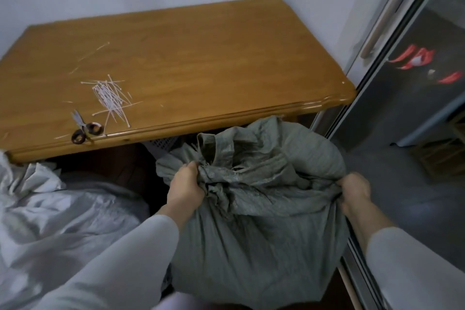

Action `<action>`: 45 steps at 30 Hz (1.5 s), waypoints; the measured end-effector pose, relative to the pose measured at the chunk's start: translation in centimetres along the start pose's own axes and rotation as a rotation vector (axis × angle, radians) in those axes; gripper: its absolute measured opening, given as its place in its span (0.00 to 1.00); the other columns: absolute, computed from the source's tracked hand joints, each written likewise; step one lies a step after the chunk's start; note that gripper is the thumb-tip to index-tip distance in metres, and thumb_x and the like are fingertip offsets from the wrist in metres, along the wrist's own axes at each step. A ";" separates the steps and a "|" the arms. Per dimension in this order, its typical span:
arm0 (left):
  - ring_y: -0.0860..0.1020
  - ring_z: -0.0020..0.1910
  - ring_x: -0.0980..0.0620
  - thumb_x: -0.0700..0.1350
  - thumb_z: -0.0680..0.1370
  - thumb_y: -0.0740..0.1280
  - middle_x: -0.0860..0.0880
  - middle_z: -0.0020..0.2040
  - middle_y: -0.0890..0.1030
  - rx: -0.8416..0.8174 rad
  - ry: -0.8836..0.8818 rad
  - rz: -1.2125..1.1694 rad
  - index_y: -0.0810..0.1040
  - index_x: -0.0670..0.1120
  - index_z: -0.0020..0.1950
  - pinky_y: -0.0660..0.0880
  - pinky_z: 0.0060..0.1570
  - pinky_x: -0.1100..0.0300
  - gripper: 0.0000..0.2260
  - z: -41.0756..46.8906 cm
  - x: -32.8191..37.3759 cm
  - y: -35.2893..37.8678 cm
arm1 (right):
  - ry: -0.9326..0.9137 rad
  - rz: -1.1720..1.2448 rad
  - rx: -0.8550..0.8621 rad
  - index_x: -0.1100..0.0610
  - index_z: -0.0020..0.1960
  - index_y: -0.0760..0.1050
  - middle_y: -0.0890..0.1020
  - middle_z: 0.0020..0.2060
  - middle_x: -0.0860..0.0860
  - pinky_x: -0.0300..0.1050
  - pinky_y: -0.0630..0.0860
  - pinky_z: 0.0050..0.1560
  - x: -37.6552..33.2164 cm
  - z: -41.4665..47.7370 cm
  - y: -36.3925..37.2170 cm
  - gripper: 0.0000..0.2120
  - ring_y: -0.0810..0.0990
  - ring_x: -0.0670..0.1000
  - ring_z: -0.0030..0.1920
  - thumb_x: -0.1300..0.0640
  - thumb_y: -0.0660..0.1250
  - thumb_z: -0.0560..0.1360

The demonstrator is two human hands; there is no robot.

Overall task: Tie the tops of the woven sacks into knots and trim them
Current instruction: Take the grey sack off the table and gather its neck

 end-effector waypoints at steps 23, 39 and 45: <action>0.76 0.56 0.43 0.40 0.74 0.67 0.44 0.62 0.73 -0.401 -0.160 0.074 0.50 0.46 0.76 0.74 0.44 0.55 0.36 -1.5 -6.6 12.1 | -0.071 -1.079 -0.735 0.31 0.72 0.42 0.32 0.75 0.46 0.61 0.52 0.73 7.2 -4.9 11.9 0.53 0.35 0.56 0.76 0.71 0.66 0.66; 0.77 0.53 0.41 0.39 0.77 0.60 0.42 0.54 0.79 -0.303 -0.038 0.137 0.76 0.44 0.52 0.74 0.47 0.53 0.08 2.7 -9.1 6.0 | -0.075 -0.900 -0.643 0.61 0.65 0.73 0.76 0.64 0.58 0.42 0.68 0.61 12.8 -12.2 26.4 0.17 0.74 0.56 0.64 0.56 0.61 0.78; 0.78 0.52 0.42 0.43 0.75 0.62 0.44 0.54 0.79 -0.316 -0.102 0.082 0.76 0.46 0.54 0.75 0.47 0.53 0.09 3.8 -12.3 5.4 | 0.009 -0.800 -0.625 0.58 0.63 0.74 0.79 0.56 0.56 0.46 0.71 0.61 11.6 -12.4 26.0 0.16 0.77 0.55 0.57 0.55 0.63 0.76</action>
Point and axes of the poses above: each hand's wrist, its own z-axis towards the middle knuckle, its own y-axis out of the palm, x = y × z, the point moved 10 cm from there along z, towards the middle knuckle
